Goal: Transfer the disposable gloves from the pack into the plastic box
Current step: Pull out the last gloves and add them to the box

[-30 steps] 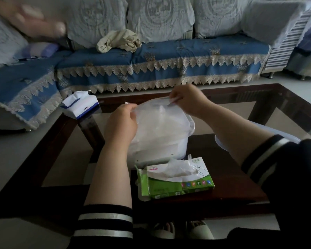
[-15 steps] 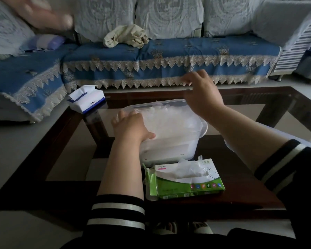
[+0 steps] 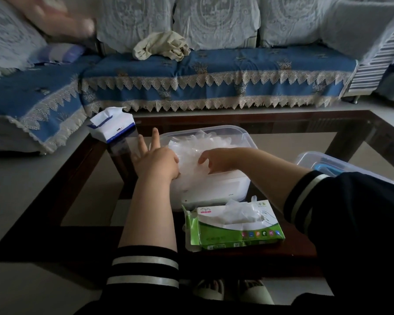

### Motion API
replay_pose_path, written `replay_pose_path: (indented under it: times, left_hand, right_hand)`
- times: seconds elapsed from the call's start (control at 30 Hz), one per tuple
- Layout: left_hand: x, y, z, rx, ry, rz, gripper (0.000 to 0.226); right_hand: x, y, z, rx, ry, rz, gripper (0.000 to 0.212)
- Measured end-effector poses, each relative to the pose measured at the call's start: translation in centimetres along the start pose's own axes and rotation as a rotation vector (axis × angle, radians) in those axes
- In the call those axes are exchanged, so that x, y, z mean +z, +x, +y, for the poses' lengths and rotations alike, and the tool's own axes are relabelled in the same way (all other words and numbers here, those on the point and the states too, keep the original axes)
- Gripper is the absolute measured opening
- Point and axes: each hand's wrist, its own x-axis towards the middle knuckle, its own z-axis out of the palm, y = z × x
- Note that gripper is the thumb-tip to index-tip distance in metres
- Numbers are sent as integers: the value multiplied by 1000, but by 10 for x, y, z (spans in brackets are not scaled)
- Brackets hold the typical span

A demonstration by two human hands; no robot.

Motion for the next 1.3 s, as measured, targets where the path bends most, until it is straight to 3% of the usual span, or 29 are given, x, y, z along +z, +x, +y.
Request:
replay_pose_path:
  times: [0.1, 0.2, 0.4, 0.53, 0.63, 0.7, 0.77, 0.83, 0.87, 0.97, 1.13, 1.3]
  left_hand:
    - [0, 2, -1, -7, 1, -24, 51]
    - [-2, 0, -2, -19, -40, -18, 46]
    - [-10, -10, -2, -13, -60, 30, 36]
    - [-16, -27, -4, 11, -146, 194, 45]
    - [-15, -41, -6, 63, -270, 404, 46]
    - [-13, -51, -4, 128, -403, 565, 38]
    - [-16, -67, 3, 213, -638, 613, 22]
    - [-16, -83, 12, 349, -762, 513, 15]
    - [-14, -89, 16, 417, -776, 409, 14]
    - [-1, -104, 26, 501, -758, 32, 5]
    - [34, -108, 40, 432, -549, -213, 58]
    - [62, -97, 49, 403, -382, -240, 52]
  right_hand:
    - [-6, -11, 3, -31, 75, 115, 55]
    - [-20, -30, 8, -72, 227, 291, 40]
    - [-27, -81, 41, 54, 1057, 915, 6]
    - [-6, -121, 40, 77, 1071, 1040, 9]
    - [16, -143, 31, 63, 936, 972, 22]
    - [30, -151, 26, 71, 782, 791, 34]
    - [44, -151, 25, 93, 531, 569, 37]
    - [61, -143, 24, 110, 301, 383, 40]
    - [68, -137, 24, 111, 258, 322, 52]
    - [85, -119, 25, 130, 314, 301, 69]
    - [84, -116, 22, 93, 465, 441, 16]
    - [81, -118, 23, 67, 579, 468, 9]
